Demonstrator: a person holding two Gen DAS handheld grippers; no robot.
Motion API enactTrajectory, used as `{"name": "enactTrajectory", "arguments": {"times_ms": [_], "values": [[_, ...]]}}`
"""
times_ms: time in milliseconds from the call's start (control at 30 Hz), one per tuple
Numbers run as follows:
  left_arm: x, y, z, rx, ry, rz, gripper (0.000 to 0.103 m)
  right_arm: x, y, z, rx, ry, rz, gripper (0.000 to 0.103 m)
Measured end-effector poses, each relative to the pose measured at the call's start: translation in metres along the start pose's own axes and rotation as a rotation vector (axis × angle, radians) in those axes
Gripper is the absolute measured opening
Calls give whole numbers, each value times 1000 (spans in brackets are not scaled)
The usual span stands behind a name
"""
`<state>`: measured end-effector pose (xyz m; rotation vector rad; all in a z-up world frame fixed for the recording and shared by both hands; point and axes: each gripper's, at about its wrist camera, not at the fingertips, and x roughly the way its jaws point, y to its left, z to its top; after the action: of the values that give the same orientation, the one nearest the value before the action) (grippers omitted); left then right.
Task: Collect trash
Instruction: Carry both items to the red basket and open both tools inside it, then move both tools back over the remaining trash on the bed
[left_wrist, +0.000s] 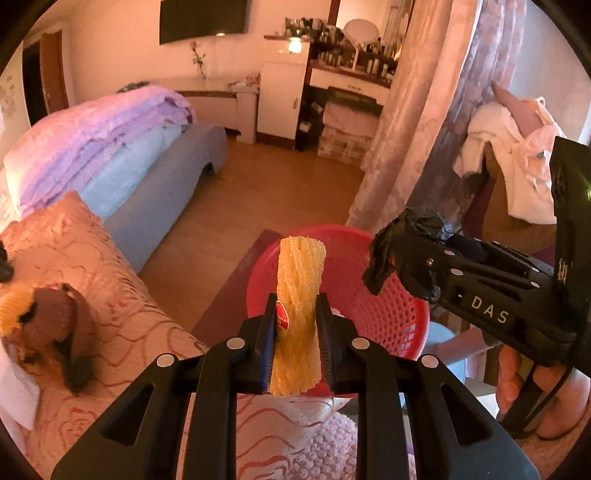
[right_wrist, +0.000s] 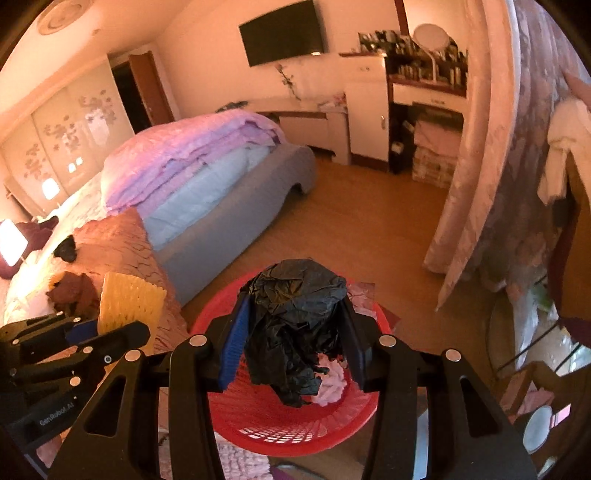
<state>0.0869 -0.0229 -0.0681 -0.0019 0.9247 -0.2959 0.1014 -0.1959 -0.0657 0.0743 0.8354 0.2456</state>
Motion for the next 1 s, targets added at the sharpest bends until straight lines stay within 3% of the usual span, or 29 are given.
{"name": "enactTrajectory", "arguments": {"times_ms": [100,267,367,1000], "values": [[11,0,-2,-5,26,-5,21,8,-1,-4,6,21,-5,47],[15,5,-4,-16,27,4,50,15,-3,-6,12,36,-12,58],[15,7,-3,-29,23,11,59,15,-3,-6,17,35,-17,63],[-34,33,-8,-96,-64,77,74,-10,8,2,-4,-50,-15,71]]}}
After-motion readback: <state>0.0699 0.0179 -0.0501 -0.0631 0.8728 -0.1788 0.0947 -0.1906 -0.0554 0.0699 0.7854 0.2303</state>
